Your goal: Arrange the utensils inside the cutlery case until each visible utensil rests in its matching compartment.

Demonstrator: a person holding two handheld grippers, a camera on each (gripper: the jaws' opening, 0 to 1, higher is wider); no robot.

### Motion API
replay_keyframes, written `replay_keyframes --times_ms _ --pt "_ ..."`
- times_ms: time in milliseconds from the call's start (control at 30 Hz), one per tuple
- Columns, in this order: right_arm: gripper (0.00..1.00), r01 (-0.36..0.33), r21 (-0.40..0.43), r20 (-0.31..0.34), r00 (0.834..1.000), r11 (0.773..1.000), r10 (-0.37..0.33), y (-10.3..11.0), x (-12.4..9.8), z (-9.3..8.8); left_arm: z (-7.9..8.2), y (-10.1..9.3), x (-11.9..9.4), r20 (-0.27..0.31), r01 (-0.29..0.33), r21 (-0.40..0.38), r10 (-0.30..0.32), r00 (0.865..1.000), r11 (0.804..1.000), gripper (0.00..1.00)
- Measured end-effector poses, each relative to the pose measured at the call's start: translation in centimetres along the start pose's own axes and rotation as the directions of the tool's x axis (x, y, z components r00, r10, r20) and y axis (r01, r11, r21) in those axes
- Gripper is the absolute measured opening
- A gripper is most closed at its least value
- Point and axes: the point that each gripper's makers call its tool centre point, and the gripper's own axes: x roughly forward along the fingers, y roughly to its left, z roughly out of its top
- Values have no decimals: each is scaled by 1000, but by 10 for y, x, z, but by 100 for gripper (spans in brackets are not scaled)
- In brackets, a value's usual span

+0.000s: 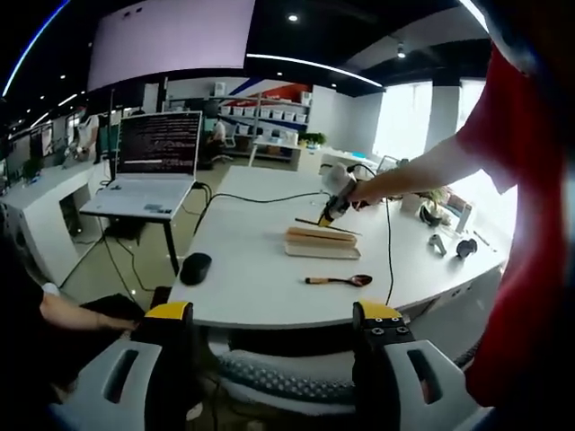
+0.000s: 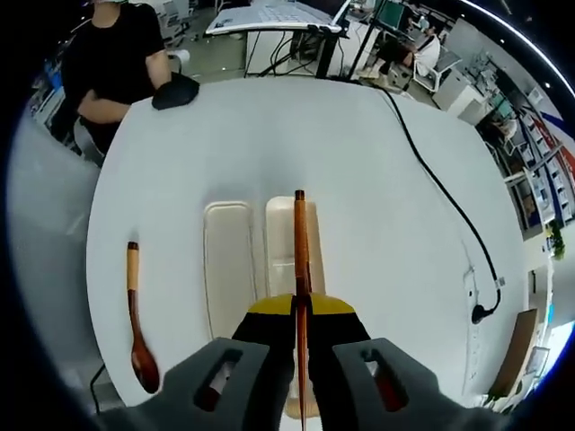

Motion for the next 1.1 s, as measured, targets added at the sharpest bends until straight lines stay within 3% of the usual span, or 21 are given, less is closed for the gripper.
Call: replay_keyframes --times_ms 100,167,200,267,467,800,1100 --pt "0 -3 18 -10 1000 1000 3 0 2 -2 1 -1 0 -4 3 2 -3 1000 1000 75" --pt "0 10 34 -3 1000 999 -10 2 4 0 6 1 1 22 15 -67 -14 1000 998 75" --pt "0 -2 81 47 999 997 -2 6 5 8 8 3 1 29 15 -76 -13 999 997 75" --pt "0 -17 117 65 998 993 10 4 5 12 12 7 -1 36 4 -65 -2 999 998 75" --pt "0 -1 -13 24 1000 1000 2 -4 2 16 8 11 2 30 2 -65 0 1000 998 74" --pt "0 -19 -41 5 1000 999 19 -1 14 20 2 11 1 8 -7 -59 8 1000 998 74" --pt "0 -36 -34 -16 999 999 35 1 25 6 -2 12 0 -1 -21 -69 21 1000 997 73"
